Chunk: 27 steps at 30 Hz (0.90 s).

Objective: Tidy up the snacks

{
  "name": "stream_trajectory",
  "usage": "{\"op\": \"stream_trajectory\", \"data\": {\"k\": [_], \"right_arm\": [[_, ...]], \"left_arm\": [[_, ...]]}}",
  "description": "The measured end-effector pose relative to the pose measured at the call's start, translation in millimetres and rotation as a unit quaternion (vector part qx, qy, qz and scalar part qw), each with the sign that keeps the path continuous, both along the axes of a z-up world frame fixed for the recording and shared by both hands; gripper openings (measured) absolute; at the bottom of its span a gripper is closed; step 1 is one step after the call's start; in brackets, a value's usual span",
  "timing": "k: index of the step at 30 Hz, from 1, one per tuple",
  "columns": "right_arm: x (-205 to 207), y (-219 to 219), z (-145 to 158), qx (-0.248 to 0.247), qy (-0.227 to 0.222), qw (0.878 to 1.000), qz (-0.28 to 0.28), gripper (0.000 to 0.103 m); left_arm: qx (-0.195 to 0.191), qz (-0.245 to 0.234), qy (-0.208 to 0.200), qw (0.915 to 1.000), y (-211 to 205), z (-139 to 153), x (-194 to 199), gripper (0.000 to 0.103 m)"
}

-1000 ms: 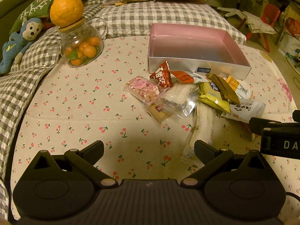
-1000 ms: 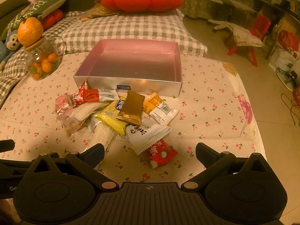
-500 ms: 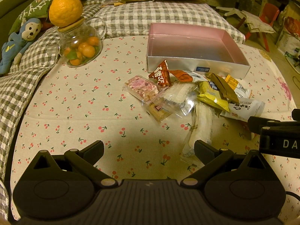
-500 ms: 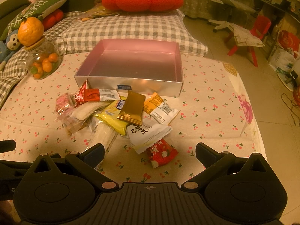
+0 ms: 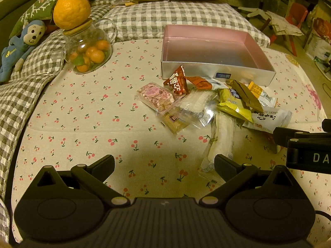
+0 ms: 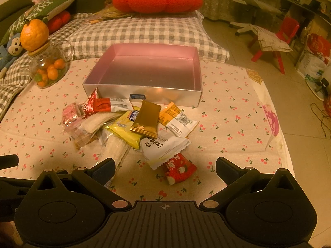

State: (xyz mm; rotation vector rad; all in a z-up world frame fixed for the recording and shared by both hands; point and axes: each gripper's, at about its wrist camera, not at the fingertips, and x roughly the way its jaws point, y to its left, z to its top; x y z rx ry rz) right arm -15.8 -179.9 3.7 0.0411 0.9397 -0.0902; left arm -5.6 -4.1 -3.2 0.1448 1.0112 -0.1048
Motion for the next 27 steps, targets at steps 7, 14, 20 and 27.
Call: {"op": "stream_trajectory", "data": {"k": [7,14,20,27], "right_arm": [[-0.2,-0.2,0.1,0.0,0.0,1.0,0.0,0.103],[-0.3,-0.4,0.2,0.0,0.0,1.0,0.0,0.103],[-0.4,-0.4,0.4,0.0,0.0,1.0,0.0,0.103],[-0.4,0.9,1.3,0.0,-0.001,1.0,0.002,0.103]], "left_arm": [[0.0,0.0,0.0,1.0,0.0,0.1,0.0,0.103],[0.0,0.0,0.0,1.0,0.0,0.2,0.1,0.103],[0.0,0.0,0.0,1.0,0.0,0.2,0.2,0.103],[-0.001,-0.003,0.002,1.0,0.1,-1.3,-1.3,0.103]]}}
